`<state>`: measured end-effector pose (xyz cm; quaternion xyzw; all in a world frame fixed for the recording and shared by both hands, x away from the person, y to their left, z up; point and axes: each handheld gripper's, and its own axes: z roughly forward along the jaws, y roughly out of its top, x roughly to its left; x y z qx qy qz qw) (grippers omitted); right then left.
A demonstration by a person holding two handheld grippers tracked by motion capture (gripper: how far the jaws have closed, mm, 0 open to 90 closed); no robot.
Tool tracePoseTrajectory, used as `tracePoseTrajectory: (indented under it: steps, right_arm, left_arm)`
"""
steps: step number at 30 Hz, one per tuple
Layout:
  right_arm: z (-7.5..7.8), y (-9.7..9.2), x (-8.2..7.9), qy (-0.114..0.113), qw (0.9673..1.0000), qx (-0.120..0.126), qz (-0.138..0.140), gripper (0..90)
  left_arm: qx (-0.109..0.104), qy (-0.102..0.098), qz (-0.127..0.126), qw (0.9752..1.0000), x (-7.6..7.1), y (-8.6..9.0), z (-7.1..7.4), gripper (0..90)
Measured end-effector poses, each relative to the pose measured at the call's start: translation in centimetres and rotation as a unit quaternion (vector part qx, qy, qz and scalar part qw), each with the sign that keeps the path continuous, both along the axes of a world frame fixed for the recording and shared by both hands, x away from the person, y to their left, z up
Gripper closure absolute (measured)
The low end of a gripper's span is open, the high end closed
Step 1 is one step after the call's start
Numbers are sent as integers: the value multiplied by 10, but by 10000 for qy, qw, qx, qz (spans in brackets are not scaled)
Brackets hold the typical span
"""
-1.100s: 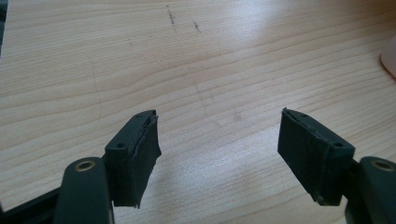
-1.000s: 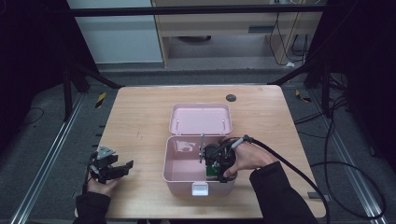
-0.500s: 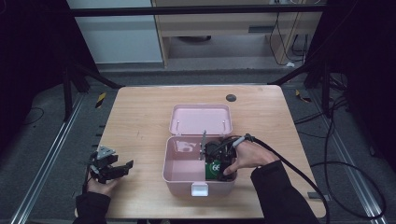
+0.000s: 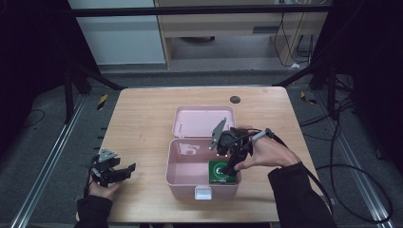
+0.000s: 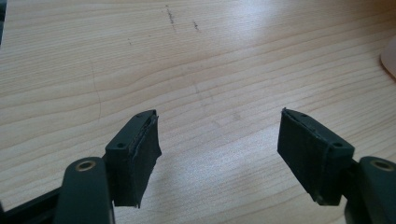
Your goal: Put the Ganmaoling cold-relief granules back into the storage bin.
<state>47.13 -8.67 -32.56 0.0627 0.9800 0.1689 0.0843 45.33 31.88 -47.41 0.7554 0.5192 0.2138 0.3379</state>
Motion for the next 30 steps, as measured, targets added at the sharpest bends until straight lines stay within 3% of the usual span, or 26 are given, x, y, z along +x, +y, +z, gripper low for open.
tracePoseTrajectory:
  steps: [5, 17, 22, 30]
  right_arm:
    - [19, -16, -6, -233, 9996, 92, -149, 154]
    - [24, -65, -18, -568, 9963, 366, -533, 282]
    - [9, -84, -21, -610, 9946, 388, -742, 309]
    - [-29, -104, -18, -646, 9908, 495, -1084, 279]
  left_arm:
    - [-7, 1, -19, 10000, 0, -1, 0, 294]
    - [-34, 5, -97, 9999, -1, -2, 1, 339]
    - [-73, 44, -162, 9998, -1, -3, 0, 369]
    - [-71, 76, -263, 9996, -2, -5, 0, 412]
